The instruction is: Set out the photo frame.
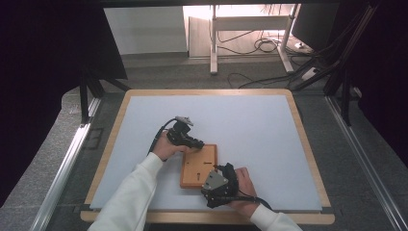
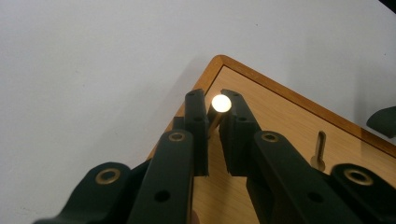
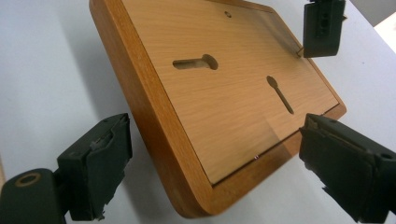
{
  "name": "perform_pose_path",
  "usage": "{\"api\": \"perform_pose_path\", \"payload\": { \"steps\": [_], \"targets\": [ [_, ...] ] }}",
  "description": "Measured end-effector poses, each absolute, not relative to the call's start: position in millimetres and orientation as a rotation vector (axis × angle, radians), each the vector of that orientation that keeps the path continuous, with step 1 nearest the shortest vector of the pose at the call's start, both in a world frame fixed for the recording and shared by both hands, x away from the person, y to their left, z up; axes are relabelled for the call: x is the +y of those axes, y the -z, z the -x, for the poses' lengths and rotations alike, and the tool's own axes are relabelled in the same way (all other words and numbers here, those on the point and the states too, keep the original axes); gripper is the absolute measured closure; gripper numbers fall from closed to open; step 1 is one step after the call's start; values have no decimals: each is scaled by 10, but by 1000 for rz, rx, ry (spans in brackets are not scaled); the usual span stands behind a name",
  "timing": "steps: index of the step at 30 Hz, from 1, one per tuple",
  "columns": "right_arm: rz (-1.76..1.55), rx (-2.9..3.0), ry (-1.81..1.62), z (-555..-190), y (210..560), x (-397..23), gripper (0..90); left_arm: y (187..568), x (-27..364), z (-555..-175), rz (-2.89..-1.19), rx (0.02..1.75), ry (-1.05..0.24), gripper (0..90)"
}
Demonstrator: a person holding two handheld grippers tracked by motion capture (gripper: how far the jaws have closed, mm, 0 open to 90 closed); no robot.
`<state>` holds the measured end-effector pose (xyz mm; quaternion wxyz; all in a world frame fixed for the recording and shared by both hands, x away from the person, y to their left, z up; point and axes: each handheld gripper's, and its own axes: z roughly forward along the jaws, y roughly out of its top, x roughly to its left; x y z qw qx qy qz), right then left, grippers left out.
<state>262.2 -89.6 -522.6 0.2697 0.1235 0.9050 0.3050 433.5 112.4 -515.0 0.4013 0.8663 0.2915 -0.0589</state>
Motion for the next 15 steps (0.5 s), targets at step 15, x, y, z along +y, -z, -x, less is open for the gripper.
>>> {"api": "perform_pose_path", "payload": {
  "steps": [15],
  "targets": [
    [-270,2319,-760,-2596,5240,-846,174,5151,1127,-4345,-2187,745,138,838]
  ]
}}
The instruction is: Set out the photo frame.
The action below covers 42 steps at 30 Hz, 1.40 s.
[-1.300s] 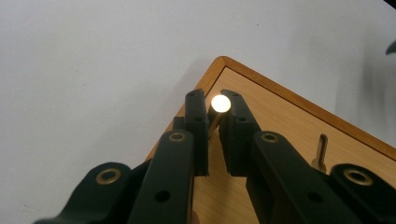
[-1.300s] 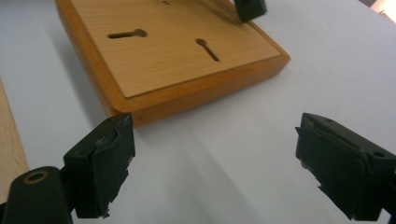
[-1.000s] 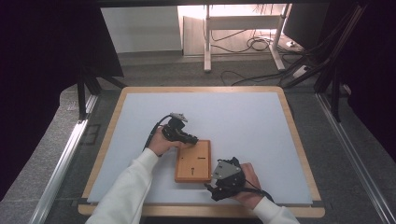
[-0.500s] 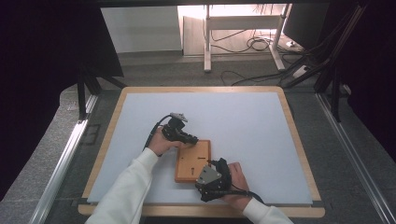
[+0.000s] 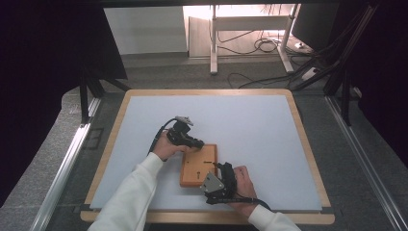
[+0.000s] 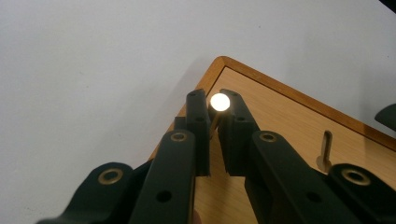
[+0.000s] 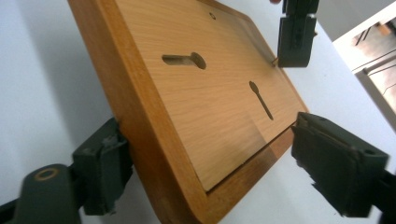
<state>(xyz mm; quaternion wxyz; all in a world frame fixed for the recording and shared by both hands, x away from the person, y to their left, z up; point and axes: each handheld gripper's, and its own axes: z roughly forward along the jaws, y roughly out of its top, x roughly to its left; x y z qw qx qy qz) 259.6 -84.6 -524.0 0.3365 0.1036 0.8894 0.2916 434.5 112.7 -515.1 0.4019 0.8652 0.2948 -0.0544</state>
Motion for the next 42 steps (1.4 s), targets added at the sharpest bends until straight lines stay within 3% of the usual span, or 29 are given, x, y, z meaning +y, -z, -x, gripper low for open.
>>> {"api": "perform_pose_path", "payload": {
  "steps": [11,25,36,38,39,40,42],
  "targets": [
    [-174,2305,-720,-2526,5212,-828,365,5147,1118,-4322,-2180,758,104,843],
    [-107,2216,-640,-2520,5257,-820,430,5143,1110,-4324,-2188,752,96,846],
    [-56,2137,-626,-2514,5156,-849,537,5154,1129,-4346,-2171,781,103,823],
    [-64,2141,-632,-2526,5131,-850,542,5138,1155,-4337,-2155,790,95,733],
    [-64,2141,-632,-2526,5131,-850,542,5118,1181,-4331,-2140,798,83,733],
    [-58,2133,-636,-2531,5127,-846,551,5066,1259,-4301,-2099,807,62,638],
    [-54,2126,-635,-2529,5124,-843,555,5036,1299,-4275,-2092,809,39,539]
  ]
}}
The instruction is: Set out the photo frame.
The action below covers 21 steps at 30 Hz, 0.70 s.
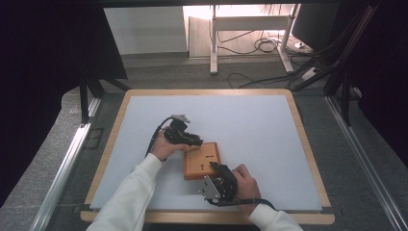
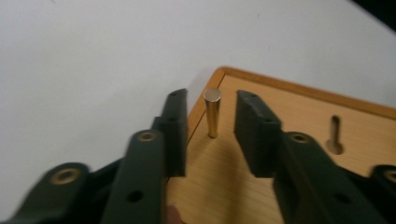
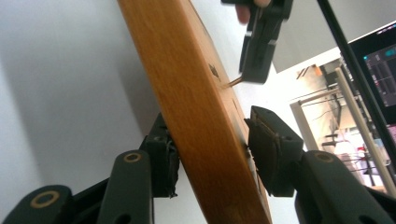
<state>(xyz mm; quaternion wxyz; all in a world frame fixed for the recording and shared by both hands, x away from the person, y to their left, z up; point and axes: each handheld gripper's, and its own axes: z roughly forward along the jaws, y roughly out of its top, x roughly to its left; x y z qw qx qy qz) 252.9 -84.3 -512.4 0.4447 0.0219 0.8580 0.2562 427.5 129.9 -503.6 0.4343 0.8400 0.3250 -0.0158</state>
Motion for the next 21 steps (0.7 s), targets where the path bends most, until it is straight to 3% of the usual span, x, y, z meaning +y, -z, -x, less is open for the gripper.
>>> {"api": "perform_pose_path", "payload": {
  "steps": [7,21],
  "targets": [
    [-44,2129,-628,-2532,5119,-843,556,4935,1699,-4043,-2010,841,-124,389],
    [-36,2122,-625,-2532,5106,-842,572,5060,2033,-3688,-2010,858,-203,355]
  ]
}}
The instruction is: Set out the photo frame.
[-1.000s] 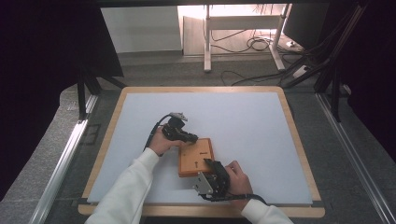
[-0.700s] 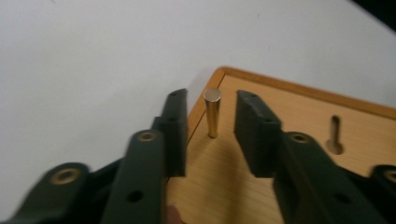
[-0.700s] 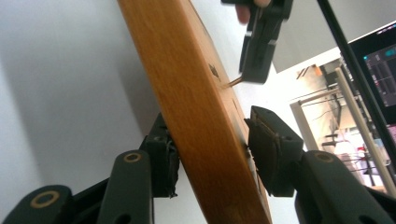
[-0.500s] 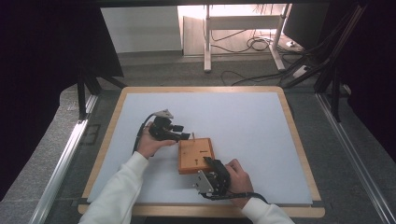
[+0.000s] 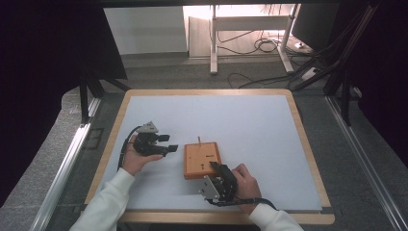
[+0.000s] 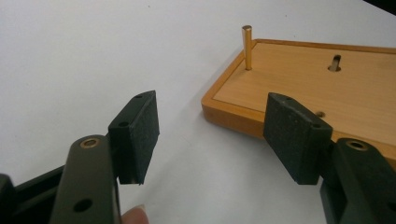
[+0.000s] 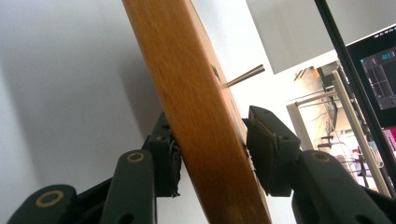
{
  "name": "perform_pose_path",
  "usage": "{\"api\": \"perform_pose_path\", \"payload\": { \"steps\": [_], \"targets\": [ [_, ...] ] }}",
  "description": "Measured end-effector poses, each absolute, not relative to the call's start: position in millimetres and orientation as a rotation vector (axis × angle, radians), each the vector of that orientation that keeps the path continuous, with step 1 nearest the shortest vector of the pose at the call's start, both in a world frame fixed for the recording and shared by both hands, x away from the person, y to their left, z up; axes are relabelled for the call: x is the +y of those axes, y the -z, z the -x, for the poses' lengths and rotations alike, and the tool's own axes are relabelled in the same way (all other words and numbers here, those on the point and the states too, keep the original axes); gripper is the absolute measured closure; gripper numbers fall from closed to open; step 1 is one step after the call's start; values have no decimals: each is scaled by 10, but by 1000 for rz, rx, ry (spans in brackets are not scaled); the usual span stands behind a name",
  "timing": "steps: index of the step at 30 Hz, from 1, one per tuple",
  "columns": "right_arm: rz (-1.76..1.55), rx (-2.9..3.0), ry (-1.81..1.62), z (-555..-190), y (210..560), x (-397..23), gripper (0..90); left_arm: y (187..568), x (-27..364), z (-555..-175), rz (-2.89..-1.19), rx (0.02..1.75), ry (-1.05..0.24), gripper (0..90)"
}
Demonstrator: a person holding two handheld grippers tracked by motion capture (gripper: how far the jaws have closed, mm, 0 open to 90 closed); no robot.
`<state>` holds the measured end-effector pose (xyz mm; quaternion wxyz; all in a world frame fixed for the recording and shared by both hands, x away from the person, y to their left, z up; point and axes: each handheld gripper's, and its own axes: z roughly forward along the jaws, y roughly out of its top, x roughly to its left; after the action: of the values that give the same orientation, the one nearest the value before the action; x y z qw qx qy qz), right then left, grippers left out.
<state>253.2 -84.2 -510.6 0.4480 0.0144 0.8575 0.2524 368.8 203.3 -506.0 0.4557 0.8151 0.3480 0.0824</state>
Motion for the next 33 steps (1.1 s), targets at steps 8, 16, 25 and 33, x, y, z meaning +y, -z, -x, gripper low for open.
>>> {"api": "perform_pose_path", "payload": {
  "steps": [8,16,25,33],
  "targets": [
    [-21,2106,-607,-2536,5080,-851,589,5203,1997,-3581,-2080,848,-221,347],
    [-31,2106,-608,-2560,5036,-837,604,5237,1958,-3555,-2098,836,-218,346],
    [-9,2116,-578,-2588,4983,-814,624,5251,1974,-3564,-2100,834,-222,347],
    [5,2144,-541,-2634,4880,-771,661,5261,1976,-3561,-2096,844,-212,349]
  ]
}}
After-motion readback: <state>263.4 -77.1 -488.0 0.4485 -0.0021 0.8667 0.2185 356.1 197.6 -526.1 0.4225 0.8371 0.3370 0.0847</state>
